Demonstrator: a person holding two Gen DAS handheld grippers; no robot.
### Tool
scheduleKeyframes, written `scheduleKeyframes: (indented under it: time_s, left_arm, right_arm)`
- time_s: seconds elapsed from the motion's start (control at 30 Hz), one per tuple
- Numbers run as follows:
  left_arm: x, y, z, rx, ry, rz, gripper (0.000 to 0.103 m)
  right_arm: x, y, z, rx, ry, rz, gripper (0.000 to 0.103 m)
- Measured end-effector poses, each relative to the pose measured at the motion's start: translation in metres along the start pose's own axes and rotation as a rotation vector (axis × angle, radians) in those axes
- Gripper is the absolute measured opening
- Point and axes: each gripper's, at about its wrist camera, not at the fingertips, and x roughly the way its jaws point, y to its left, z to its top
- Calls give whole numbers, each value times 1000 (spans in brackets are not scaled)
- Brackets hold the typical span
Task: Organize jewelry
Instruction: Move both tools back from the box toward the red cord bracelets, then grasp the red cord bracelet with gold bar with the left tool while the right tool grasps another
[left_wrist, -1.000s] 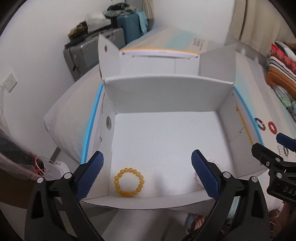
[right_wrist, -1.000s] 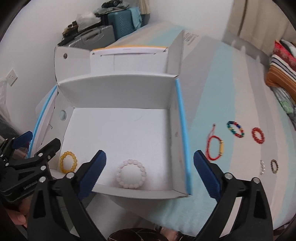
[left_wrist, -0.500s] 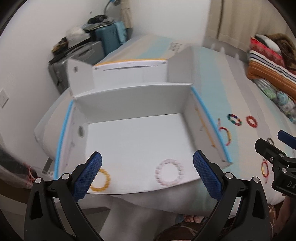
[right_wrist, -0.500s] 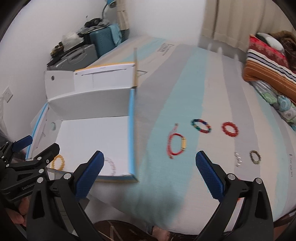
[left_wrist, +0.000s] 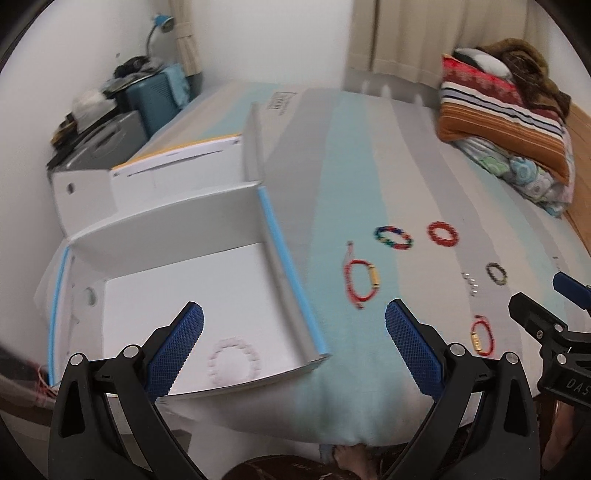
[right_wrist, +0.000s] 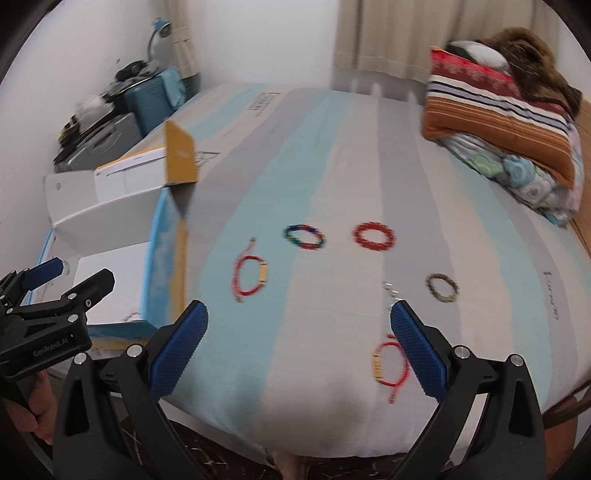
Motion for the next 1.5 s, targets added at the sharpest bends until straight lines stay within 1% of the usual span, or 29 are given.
scheduleKeyframes:
  time_s: [0.17, 0.33, 0.53, 0.63, 0.97, 1.13, 1.33, 1.37, 1.43, 1.47, 1.5]
  left_arm:
    - [7, -33, 0, 36, 1, -30, 97]
    - [17, -59, -3, 54, 6, -59, 97]
    - [36, -82, -7, 75, 18, -81, 97]
    - [52, -94, -9, 86, 37, -79, 97]
    - [118, -108, -16, 84, 103, -94, 97]
    - [151, -114, -16, 88, 126, -104, 97]
    - [190, -111, -15, 91, 157, -79, 97]
    - [194, -109, -14, 88, 162, -75, 97]
    - [203, -107, -14, 82, 172, -70, 97]
    - [208, -105, -15, 78, 175, -65, 97]
    - [212, -104, -15, 75, 177, -62, 97]
  right_arm:
    - [2, -37, -11, 43, 2, -23, 95]
    - [12, -64, -27, 62, 19, -41, 95]
    - [31, -87, -48, 88, 58, -49, 95]
    - [45, -97, -56, 101, 82, -50, 95]
    - [106, -116, -79, 108, 175, -75, 95]
    - [132, -120, -88, 113, 204, -83, 95]
    - [157, -121, -96, 105, 228, -84, 95]
    - [160, -121, -97, 104, 230, -85, 94]
    - [167, -121, -99, 105, 244, -82, 90]
    - [169, -121, -100, 106, 253, -78, 84]
    - [172, -121, -102, 108, 262, -71, 81]
